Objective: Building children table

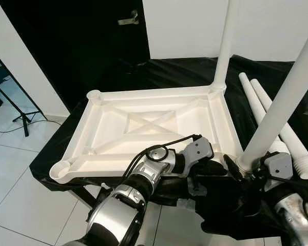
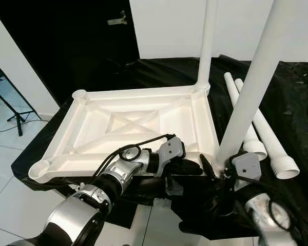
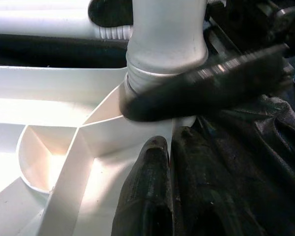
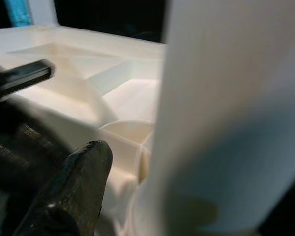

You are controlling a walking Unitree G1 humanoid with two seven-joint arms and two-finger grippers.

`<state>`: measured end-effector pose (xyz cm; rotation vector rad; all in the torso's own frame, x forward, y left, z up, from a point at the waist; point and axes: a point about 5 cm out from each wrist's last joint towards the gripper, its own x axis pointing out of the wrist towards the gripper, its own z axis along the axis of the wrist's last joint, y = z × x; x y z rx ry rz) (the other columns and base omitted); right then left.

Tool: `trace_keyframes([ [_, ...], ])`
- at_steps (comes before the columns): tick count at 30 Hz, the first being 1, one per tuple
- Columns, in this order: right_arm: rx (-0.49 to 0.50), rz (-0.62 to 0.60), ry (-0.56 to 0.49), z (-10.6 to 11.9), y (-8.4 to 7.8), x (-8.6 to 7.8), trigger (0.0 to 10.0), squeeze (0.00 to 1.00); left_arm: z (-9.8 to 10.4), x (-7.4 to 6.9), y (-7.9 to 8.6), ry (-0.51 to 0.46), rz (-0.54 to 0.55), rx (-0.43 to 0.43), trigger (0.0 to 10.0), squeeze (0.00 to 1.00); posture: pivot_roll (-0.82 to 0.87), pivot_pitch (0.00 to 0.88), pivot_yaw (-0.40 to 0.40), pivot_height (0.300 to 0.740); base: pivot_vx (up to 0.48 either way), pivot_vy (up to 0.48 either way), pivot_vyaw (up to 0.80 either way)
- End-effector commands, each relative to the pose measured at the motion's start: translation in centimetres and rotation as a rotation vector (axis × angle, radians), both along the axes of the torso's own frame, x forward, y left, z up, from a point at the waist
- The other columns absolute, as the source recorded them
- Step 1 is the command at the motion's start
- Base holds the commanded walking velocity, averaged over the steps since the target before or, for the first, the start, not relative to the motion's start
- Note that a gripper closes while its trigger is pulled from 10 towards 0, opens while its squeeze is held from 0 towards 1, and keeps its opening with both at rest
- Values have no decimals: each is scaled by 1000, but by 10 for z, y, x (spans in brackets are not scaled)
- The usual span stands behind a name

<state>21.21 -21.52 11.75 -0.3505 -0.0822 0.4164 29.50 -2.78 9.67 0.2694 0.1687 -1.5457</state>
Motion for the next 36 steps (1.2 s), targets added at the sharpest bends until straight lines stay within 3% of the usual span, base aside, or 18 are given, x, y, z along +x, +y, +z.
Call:
trace_keyframes([
  [1,-2,60,24,-3,4,0,10000,0,-41,-11,10,111,141,143,10000,0,14,0,78,740,0,0,0],
  [3,-14,91,33,-4,3,0,10000,0,-41,-11,11,112,142,143,10000,0,14,0,78,740,0,0,0],
  [4,-32,119,45,-4,1,0,784,0,-41,-11,11,112,144,143,10000,0,20,0,78,740,0,0,0],
  [5,-44,134,52,-4,0,1,784,0,-42,-11,12,112,146,143,10000,0,20,0,78,740,0,0,0],
  [6,-63,152,83,-7,-5,0,0,0,-42,-11,13,113,147,143,10000,0,22,0,82,740,0,0,0],
  [14,-97,139,156,-14,-18,-2,0,0,-45,-13,15,117,143,151,10000,0,22,0,80,740,0,0,0],
  [18,22,-42,159,-28,-11,-12,0,0,-46,-14,15,116,130,156,10000,0,20,0,87,740,0,0,0],
  [23,95,-204,106,-31,-5,-14,0,0,-47,-15,15,117,124,161,10000,0,25,0,89,740,0,0,0],
  [24,142,-338,50,-31,-6,-18,0,0,-47,-15,16,117,123,162,10000,0,26,0,90,740,0,0,0],
  [25,142,-338,50,-31,-6,-18,0,0,-47,-15,16,117,123,162,10000,0,26,0,90,740,0,0,0],
  [27,186,-550,-51,-27,-10,-27,0,0,-48,-15,18,117,123,166,10000,0,24,0,91,740,0,0,0],
  [30,222,-651,-91,-26,-8,-30,0,0,-49,-15,20,117,119,172,10000,0,23,0,94,740,0,0,0],
  [36,278,-688,-105,-23,-2,-29,0,0,-51,-18,20,112,100,188,10000,0,21,0,101,740,0,0,0],
])
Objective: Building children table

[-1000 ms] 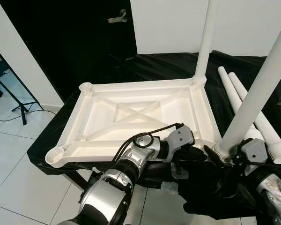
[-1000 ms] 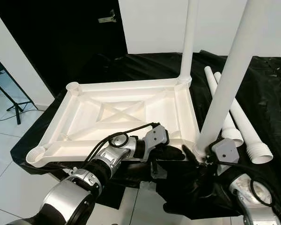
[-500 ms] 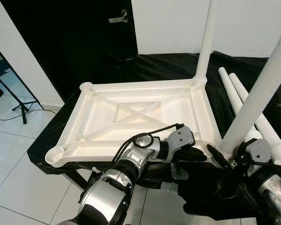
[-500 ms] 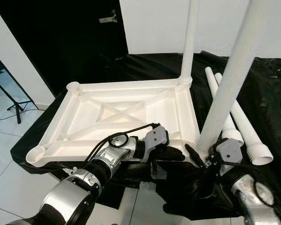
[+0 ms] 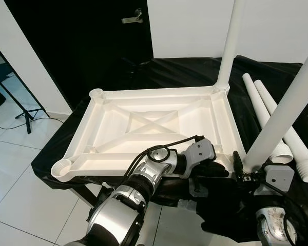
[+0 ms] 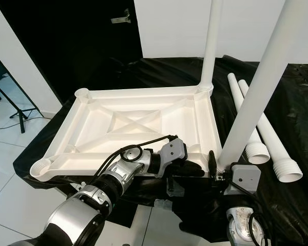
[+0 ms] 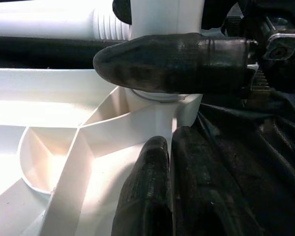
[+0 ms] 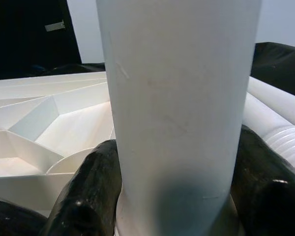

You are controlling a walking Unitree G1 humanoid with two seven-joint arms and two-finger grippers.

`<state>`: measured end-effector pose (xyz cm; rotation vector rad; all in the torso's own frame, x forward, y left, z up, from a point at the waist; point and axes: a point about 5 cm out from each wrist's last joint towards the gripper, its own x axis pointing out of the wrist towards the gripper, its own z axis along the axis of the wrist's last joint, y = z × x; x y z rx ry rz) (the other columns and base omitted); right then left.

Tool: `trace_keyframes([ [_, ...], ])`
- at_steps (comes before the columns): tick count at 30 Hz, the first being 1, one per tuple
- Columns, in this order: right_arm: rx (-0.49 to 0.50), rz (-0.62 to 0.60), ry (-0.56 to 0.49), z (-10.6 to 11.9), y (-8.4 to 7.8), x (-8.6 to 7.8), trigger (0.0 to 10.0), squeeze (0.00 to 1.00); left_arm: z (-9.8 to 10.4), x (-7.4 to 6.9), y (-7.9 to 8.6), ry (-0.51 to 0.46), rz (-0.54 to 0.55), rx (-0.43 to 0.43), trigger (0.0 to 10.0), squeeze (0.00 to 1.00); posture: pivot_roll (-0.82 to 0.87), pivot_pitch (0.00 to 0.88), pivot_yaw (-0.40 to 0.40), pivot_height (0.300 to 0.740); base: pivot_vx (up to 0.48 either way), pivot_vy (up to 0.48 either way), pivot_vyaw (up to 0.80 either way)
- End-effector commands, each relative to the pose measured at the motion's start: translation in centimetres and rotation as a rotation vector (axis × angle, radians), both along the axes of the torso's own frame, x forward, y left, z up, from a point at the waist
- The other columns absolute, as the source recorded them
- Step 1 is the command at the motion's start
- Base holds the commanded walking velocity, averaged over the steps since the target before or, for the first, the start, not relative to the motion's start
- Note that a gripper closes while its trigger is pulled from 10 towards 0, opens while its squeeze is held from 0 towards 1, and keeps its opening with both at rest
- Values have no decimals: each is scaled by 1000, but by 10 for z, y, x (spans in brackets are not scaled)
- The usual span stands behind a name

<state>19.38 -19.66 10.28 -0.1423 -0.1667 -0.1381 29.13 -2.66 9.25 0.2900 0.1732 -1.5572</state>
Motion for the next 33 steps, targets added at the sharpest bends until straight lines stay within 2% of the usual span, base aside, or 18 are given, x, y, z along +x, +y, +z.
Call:
trace_keyframes([
  [1,25,-148,42,-8,-20,-10,0,0,-48,-14,18,111,108,180,10000,0,21,0,101,740,0,0,0],
  [2,-5,-121,51,-9,-17,-9,4588,0,-48,-15,18,107,104,185,10000,0,21,0,100,740,0,0,0],
  [3,-34,-22,47,-8,-7,-6,10000,416,-48,-16,17,105,100,187,10000,0,20,0,99,740,0,0,0],
  [4,-34,-22,47,-8,-7,-6,10000,416,-48,-16,17,105,100,187,10000,0,20,0,99,740,0,0,0],
  [5,-36,28,45,-8,-1,-5,10000,1000,-49,-17,17,106,96,187,10000,0,16,0,100,740,0,0,0],
  [6,-36,28,45,-8,-1,-5,10000,1000,-49,-17,17,106,96,187,10000,0,16,0,100,740,0,0,0],
  [7,-60,96,45,-6,4,-3,10000,1000,-50,-18,16,109,89,189,10000,0,11,0,102,740,0,0,0],
  [9,-60,96,45,-6,4,-3,10000,1000,-50,-18,16,109,89,189,10000,0,11,0,102,740,0,0,0],
  [10,-80,149,60,-7,4,-1,10000,690,-51,-20,15,111,83,190,10000,0,8,0,104,740,0,0,0],
  [11,-102,199,72,-6,0,1,10000,0,-52,-21,14,112,78,190,10000,0,6,0,106,740,0,0,0],
  [16,-193,339,87,1,-16,6,10000,0,-51,-22,13,111,70,190,10000,0,1,0,111,740,0,0,0],
  [20,-205,376,98,5,-22,8,10000,0,-51,-22,13,110,69,191,10000,0,-1,0,113,740,0,0,0],
  [22,-218,470,119,14,-31,15,10000,0,-51,-23,12,111,64,189,10000,0,-1,0,115,740,0,0,0],
  [23,-218,470,119,14,-31,15,10000,0,-51,-23,12,111,64,189,10000,0,-1,0,115,740,0,0,0],
  [25,-259,564,146,19,-34,17,10000,0,-51,-23,12,112,65,189,10000,0,2,0,113,740,0,0,0],
  [28,-264,578,149,19,-34,17,10000,0,-51,-22,12,111,66,189,10000,0,2,0,113,740,0,0,0],
  [29,-230,611,173,19,-35,15,0,0,-51,-22,12,112,70,187,10000,0,10,0,109,740,0,0,0],
  [33,-177,703,240,14,-37,9,0,0,-51,-21,13,112,78,184,10000,0,15,0,106,740,0,0,0],
])
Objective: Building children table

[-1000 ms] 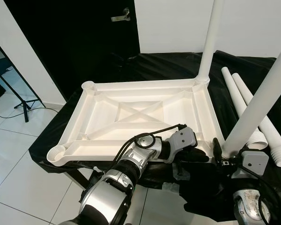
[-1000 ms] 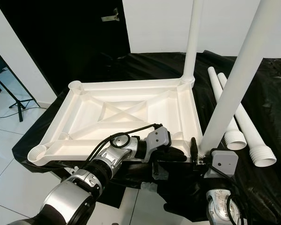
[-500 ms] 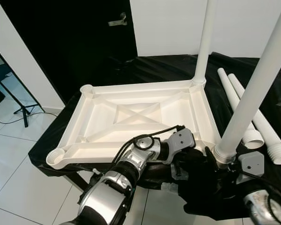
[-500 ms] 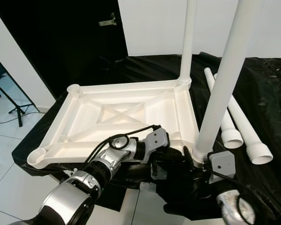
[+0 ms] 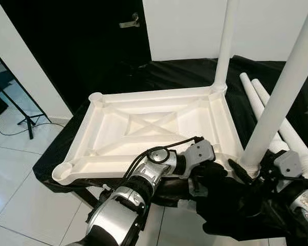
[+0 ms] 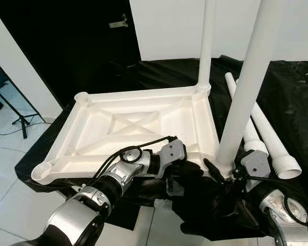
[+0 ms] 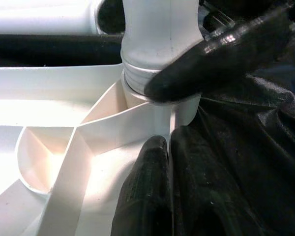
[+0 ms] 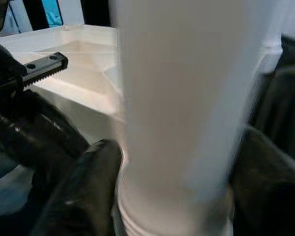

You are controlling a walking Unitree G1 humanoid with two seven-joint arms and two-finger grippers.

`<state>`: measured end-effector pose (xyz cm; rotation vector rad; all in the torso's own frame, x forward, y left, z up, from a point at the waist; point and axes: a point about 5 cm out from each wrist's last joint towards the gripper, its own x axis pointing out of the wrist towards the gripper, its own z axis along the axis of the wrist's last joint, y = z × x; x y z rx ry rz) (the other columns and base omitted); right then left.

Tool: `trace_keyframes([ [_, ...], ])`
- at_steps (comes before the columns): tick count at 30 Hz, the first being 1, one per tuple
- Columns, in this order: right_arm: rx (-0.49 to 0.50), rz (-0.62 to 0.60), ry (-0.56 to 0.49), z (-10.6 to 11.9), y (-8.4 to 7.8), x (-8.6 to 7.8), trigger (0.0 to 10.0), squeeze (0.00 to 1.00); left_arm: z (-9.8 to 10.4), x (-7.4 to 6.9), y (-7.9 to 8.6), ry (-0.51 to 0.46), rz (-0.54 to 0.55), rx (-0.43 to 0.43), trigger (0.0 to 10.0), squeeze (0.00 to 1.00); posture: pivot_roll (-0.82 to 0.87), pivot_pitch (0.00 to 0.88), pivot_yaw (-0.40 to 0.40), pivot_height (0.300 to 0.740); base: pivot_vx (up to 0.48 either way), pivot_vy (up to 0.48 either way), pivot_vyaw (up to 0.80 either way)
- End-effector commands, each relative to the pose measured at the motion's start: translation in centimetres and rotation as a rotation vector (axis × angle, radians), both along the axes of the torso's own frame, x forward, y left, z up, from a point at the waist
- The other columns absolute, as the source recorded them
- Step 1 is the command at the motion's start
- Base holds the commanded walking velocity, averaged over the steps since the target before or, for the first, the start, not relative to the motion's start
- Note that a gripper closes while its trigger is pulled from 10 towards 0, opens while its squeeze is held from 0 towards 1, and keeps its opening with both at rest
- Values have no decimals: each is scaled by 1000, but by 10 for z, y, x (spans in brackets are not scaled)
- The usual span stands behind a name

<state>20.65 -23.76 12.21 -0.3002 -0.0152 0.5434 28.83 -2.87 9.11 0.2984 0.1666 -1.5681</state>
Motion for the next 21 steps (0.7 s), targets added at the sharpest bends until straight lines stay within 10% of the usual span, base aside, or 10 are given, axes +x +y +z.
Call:
trace_keyframes([
  [1,20,56,58,-6,4,-4,0,0,-49,-18,15,118,92,183,10000,0,15,0,106,740,0,0,0],
  [11,109,-4,80,-27,30,-18,0,0,-51,-17,20,123,110,182,10000,0,33,0,107,740,0,0,0],
  [19,203,-621,-146,-25,24,-23,0,0,-49,-15,19,121,140,167,10000,0,67,0,75,740,0,0,0],
  [21,203,-621,-146,-25,24,-23,0,0,-49,-15,19,121,140,167,10000,0,67,0,75,740,0,0,0],
])
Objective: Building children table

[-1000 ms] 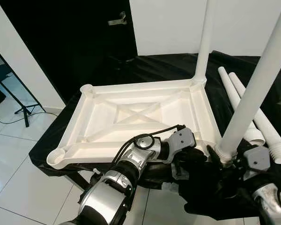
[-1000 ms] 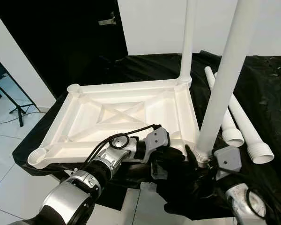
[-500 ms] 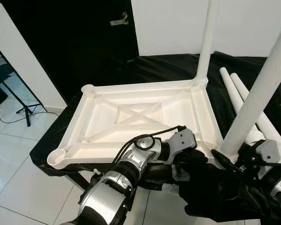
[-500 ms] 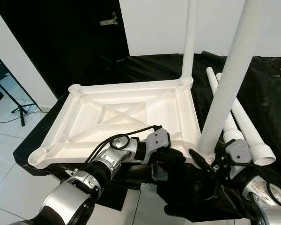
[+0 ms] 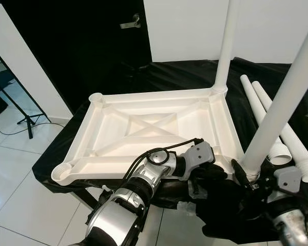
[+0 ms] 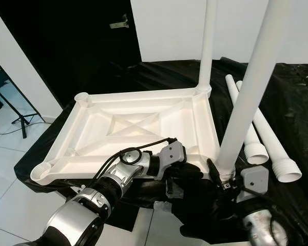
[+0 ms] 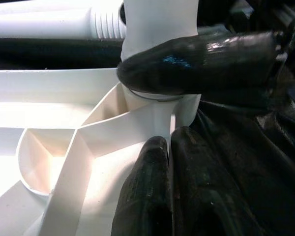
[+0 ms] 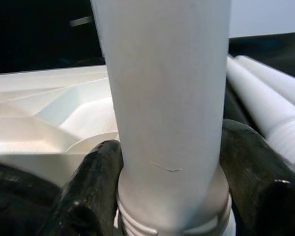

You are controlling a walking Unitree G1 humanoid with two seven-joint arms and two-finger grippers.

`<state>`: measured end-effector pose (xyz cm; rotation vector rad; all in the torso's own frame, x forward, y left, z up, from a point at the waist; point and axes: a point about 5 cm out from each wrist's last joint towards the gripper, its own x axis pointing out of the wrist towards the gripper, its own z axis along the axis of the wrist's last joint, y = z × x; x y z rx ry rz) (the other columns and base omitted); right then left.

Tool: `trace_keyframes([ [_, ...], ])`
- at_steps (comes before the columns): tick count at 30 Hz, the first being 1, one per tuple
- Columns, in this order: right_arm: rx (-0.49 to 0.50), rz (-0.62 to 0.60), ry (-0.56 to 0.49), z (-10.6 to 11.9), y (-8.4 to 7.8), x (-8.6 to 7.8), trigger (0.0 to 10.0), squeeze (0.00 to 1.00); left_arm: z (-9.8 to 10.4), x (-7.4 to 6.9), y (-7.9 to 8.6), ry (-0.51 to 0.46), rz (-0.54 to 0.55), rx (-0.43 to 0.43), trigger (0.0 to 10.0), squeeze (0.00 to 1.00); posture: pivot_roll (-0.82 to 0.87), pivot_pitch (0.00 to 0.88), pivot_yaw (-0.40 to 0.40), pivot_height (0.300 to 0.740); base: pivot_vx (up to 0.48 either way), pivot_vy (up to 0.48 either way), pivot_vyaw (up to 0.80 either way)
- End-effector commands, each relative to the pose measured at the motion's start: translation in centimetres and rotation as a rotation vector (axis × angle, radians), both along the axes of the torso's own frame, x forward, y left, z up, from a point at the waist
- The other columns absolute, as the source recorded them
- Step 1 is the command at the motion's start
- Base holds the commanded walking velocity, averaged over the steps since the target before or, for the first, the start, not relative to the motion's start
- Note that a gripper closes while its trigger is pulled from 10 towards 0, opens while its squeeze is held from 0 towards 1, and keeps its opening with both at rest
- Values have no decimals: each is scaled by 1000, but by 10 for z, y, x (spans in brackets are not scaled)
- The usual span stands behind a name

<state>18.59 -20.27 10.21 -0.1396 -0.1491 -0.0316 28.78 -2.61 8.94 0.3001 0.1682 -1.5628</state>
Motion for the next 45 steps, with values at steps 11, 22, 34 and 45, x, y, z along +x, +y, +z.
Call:
trace_keyframes([
  [11,-11,-39,41,-6,-2,-1,10000,561,-47,-15,15,137,164,144,10000,0,74,0,67,740,0,0,0],
  [22,-181,208,27,11,-7,12,10000,0,-50,-18,17,140,144,157,10000,0,37,0,68,740,0,0,0],
  [34,-325,598,204,8,-16,2,0,0,-49,-20,9,147,144,139,10000,0,20,0,63,740,0,0,0],
  [45,-162,535,280,-10,-7,-6,0,0,-45,-17,9,133,137,142,10000,0,16,0,88,740,0,0,0],
])
